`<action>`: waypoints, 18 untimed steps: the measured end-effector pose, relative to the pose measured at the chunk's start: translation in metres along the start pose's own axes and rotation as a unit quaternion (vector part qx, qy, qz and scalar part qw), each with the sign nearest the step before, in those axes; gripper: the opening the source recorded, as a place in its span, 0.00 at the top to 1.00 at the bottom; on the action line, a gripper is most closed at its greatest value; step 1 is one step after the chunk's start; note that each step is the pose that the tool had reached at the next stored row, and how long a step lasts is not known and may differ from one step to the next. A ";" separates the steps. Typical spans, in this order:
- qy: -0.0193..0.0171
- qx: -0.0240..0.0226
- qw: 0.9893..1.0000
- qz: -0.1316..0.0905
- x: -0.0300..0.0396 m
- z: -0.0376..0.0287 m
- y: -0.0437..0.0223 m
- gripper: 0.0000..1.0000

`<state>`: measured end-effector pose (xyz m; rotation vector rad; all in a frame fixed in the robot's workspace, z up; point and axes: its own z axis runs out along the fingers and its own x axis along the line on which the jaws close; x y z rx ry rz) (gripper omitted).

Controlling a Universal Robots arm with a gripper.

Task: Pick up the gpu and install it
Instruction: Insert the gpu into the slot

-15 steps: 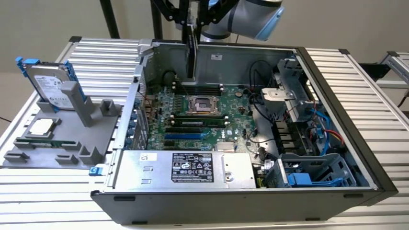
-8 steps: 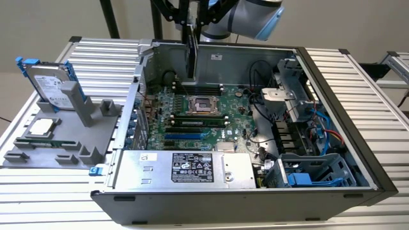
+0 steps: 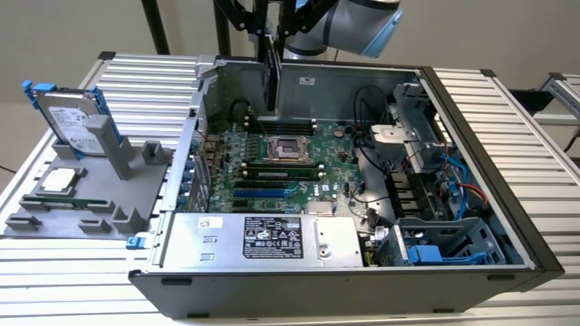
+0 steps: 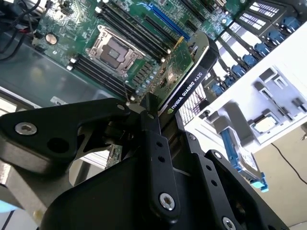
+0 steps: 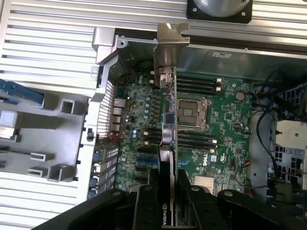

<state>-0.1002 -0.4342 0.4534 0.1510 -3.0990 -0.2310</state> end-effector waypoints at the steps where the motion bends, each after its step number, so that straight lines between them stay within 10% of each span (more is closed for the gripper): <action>1: 0.000 0.000 1.000 -0.001 0.0000 0.0000 0.0000 1.00; 18: 0.004 0.001 1.000 -0.026 0.0000 0.0000 0.0000 1.00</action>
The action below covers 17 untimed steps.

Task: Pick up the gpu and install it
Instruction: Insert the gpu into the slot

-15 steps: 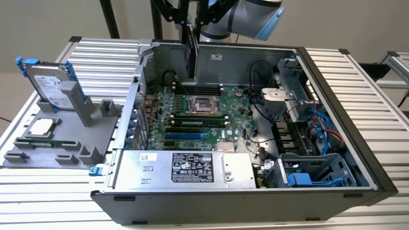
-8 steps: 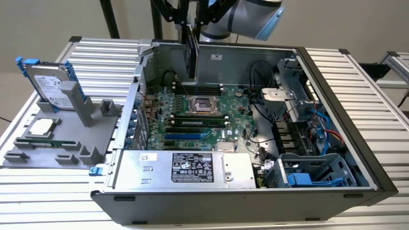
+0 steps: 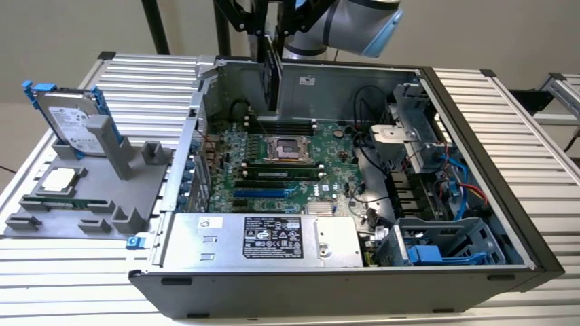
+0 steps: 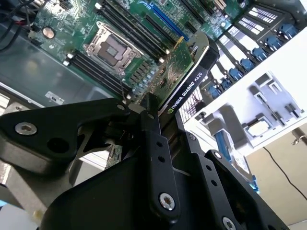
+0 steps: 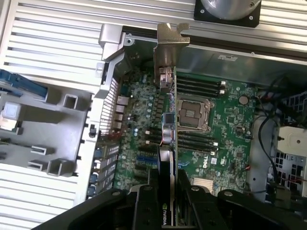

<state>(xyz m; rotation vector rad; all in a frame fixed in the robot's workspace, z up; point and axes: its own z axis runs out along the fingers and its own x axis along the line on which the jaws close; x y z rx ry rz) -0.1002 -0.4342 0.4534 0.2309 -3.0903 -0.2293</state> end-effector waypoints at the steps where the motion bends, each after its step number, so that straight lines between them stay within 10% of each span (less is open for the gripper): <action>1: 0.000 0.000 1.000 -0.002 0.0000 0.0000 0.0000 1.00; 17: 0.005 0.001 0.999 -0.034 0.0000 0.0000 0.0000 1.00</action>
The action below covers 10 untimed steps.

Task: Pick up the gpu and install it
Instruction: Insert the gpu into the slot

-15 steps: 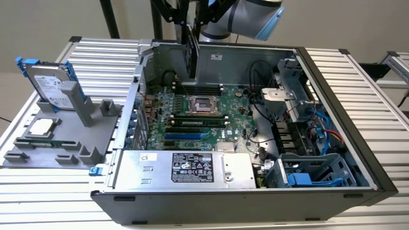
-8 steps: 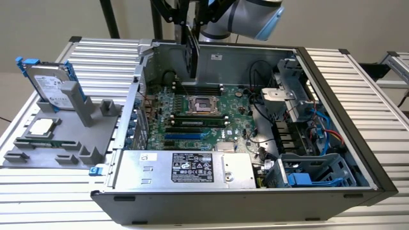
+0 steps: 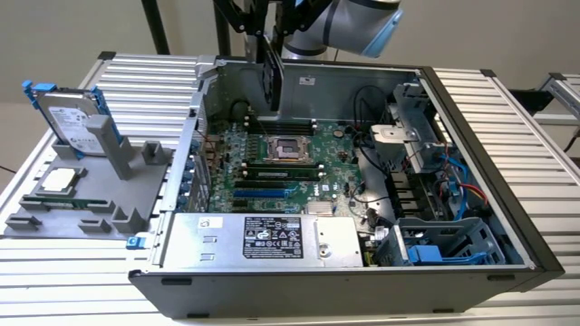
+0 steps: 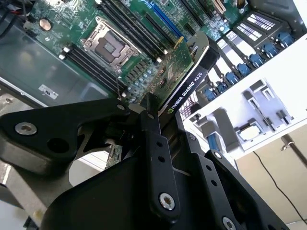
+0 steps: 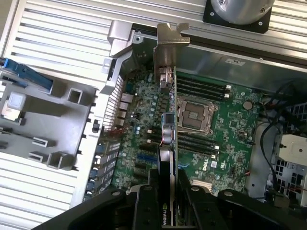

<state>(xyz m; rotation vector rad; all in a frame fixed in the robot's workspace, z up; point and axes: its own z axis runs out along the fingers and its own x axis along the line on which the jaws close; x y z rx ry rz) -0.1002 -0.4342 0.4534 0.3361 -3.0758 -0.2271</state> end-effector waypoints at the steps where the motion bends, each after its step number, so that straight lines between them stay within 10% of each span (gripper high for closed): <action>1: 0.000 0.000 1.000 -0.002 0.0000 0.0000 0.0000 1.00; 10: 0.001 0.000 1.000 -0.006 0.0000 0.0000 0.0000 1.00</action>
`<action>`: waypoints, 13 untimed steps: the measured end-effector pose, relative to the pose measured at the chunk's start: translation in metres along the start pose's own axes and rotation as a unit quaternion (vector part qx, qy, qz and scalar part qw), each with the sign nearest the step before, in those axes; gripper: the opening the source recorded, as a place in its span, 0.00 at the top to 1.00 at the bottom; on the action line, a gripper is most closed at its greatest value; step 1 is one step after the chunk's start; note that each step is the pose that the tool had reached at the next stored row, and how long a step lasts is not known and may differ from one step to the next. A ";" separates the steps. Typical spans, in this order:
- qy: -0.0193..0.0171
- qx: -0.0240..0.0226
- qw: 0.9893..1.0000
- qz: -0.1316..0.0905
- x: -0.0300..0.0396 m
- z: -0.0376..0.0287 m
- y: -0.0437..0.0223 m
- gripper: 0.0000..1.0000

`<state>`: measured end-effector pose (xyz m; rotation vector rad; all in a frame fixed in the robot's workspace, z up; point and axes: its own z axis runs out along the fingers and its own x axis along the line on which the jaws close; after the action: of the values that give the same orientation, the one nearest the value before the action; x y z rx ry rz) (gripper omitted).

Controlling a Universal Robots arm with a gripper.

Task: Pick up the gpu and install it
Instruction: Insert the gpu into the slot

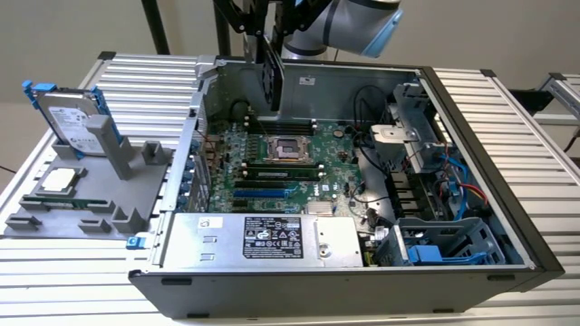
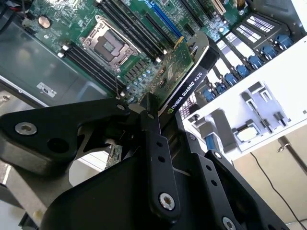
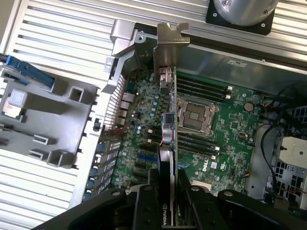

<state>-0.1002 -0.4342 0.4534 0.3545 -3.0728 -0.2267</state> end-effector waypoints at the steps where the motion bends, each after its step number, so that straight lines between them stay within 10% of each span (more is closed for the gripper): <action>1: 0.000 0.000 1.000 0.000 0.0000 0.0000 0.0000 1.00; 13: 0.002 0.000 1.000 -0.015 0.0000 0.0000 0.0000 1.00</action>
<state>-0.1002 -0.4342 0.4534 0.4009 -3.0650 -0.2256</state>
